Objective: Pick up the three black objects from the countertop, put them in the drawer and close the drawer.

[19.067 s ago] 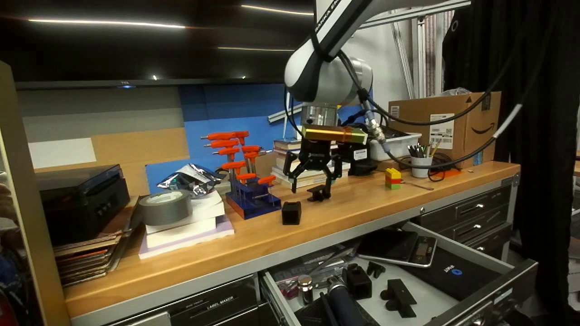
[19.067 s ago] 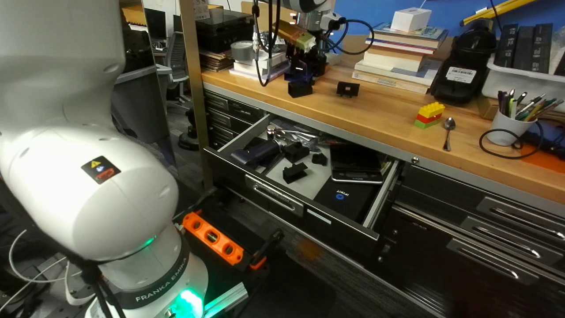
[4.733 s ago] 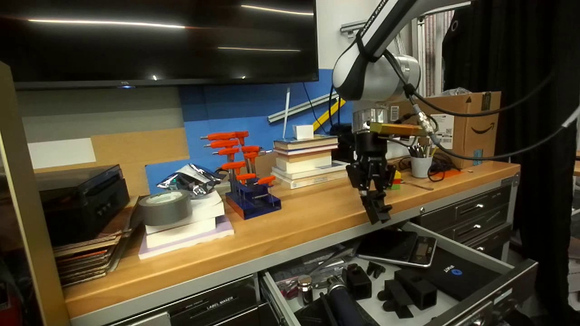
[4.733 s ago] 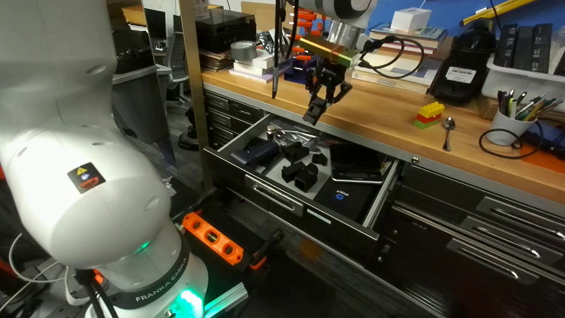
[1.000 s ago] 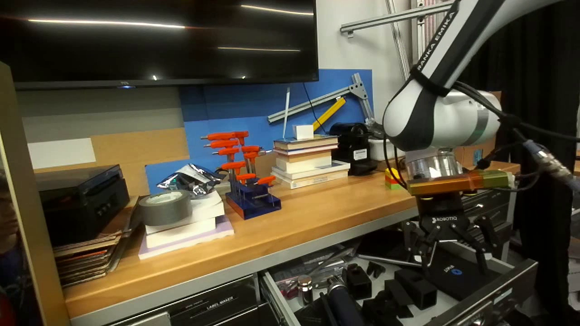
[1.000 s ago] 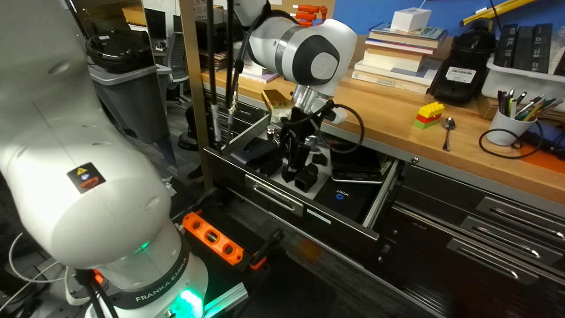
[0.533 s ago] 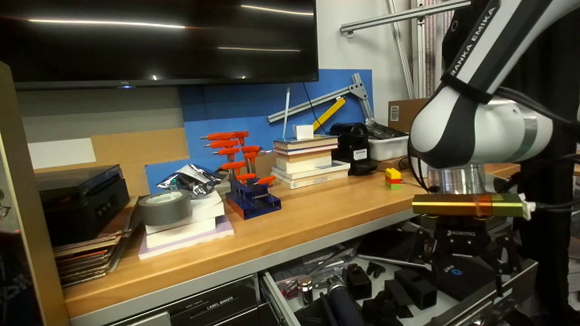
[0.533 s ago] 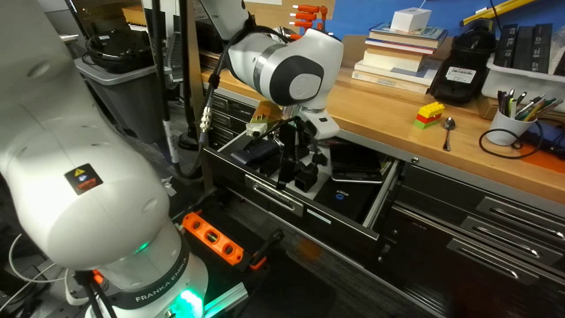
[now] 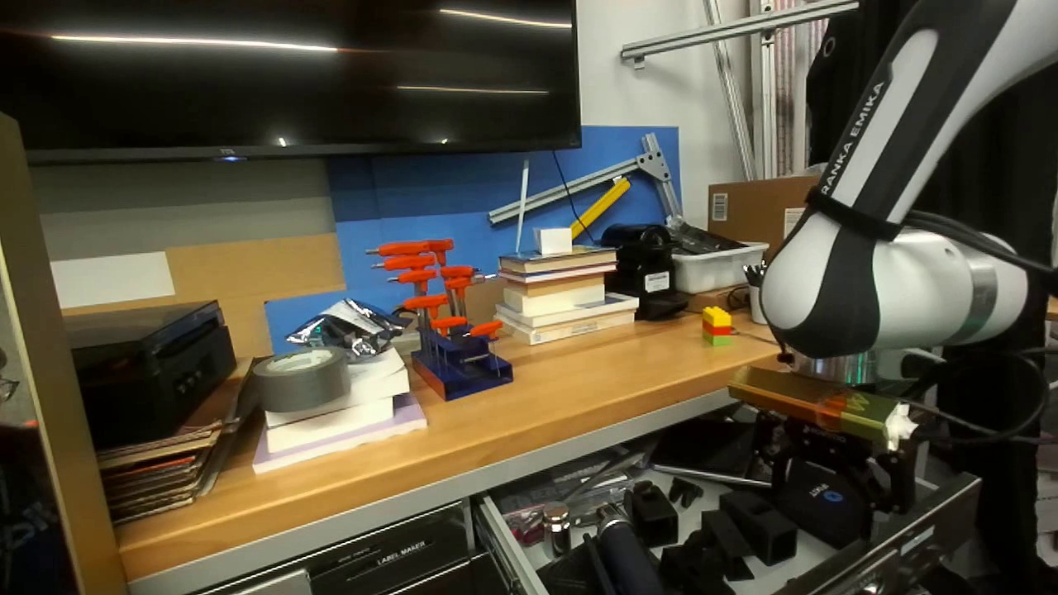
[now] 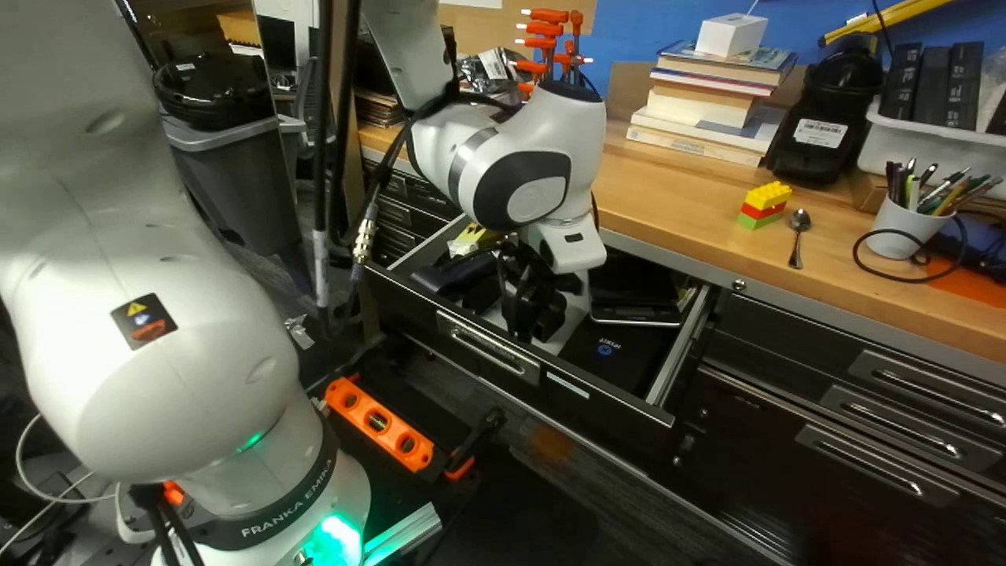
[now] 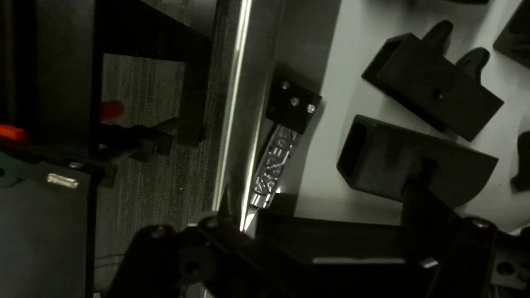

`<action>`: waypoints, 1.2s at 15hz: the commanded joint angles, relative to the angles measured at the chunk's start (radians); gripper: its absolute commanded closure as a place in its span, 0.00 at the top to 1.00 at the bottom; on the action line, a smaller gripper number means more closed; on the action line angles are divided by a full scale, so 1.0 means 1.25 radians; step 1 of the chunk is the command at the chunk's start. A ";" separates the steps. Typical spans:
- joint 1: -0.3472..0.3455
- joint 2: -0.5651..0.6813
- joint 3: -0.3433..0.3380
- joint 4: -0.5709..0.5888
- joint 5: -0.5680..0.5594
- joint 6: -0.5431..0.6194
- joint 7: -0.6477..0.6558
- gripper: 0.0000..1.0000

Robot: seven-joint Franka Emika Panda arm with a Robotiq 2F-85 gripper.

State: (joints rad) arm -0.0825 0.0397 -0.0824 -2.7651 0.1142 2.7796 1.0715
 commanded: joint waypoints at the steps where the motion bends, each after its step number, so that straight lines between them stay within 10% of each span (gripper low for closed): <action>1: 0.011 0.024 -0.023 0.002 -0.035 0.035 0.104 1.00; 7: 0.016 -0.094 -0.042 0.024 -0.337 -0.219 0.381 1.00; 11: 0.006 -0.129 0.000 0.036 -0.301 -0.291 0.343 1.00; 18: 0.004 -0.056 -0.001 0.008 -0.136 -0.147 0.275 1.00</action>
State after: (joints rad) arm -0.0681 -0.0799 -0.0827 -2.7562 -0.1549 2.5120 1.4826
